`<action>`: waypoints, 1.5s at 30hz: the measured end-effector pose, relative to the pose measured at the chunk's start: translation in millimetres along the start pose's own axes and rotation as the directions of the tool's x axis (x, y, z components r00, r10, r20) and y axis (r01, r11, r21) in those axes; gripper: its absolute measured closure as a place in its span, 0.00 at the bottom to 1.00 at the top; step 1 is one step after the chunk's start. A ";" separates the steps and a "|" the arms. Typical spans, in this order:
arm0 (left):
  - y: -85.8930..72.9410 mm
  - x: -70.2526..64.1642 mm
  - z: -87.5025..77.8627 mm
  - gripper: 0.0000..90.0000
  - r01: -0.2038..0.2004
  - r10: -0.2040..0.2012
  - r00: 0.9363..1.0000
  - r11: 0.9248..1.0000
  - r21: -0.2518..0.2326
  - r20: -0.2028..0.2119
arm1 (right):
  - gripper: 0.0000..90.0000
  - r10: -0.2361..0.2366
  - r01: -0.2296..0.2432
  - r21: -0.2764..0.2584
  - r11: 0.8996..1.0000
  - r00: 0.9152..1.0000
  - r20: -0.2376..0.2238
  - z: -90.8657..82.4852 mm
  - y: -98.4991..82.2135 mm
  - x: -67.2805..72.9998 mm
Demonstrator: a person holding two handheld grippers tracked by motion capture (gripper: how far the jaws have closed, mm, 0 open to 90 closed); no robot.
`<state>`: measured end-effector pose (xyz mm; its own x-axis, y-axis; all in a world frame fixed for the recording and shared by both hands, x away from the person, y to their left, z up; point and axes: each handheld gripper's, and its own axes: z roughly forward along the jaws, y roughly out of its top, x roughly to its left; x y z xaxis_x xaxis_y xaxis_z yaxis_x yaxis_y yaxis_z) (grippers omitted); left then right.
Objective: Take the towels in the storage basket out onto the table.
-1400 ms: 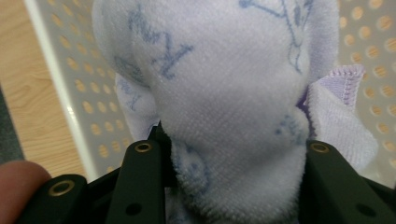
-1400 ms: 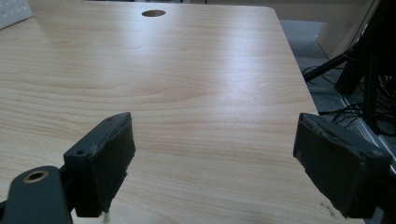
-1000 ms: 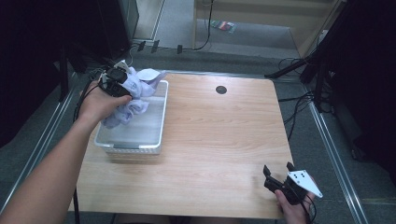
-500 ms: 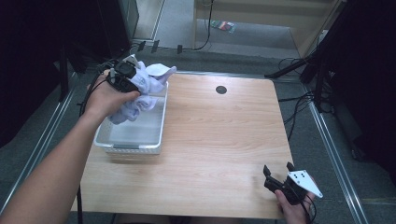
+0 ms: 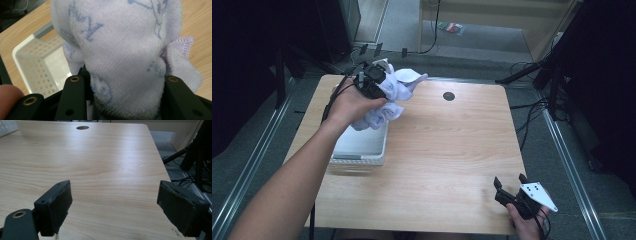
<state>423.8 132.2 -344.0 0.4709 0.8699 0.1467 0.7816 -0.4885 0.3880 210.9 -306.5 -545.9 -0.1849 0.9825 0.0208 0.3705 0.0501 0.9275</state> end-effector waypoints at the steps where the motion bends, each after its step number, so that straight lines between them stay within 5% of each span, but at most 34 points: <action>1: 2.3 -4.2 -0.2 0.64 -0.005 0.005 1.000 1.000 -0.001 0.003 | 0.14 0.000 0.000 0.000 1.000 1.000 0.000 0.0 0.0 0.0; 20: 37.6 -74.0 12.0 0.64 -0.109 0.109 0.994 0.994 -0.018 0.031 | 0.14 0.004 -0.004 -0.001 1.000 1.000 -0.001 -0.3 -0.1 -0.3; 34: 45.5 -102.6 24.0 0.63 -0.140 0.142 0.988 0.990 -0.032 0.063 | 0.14 0.005 -0.005 -0.003 1.000 1.000 -0.003 -0.2 -0.2 -0.7; 45: 43.7 -120.3 53.1 0.62 -0.141 0.142 0.985 0.990 -0.020 0.095 | 0.14 0.005 -0.005 -0.005 1.000 1.000 -0.005 -0.2 -0.2 -1.2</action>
<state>423.0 2.6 -393.1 0.6141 0.7811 0.1130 0.6991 -0.6048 0.3813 210.9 -307.7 -546.0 -0.1876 0.9819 0.0278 0.3667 0.0438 0.9293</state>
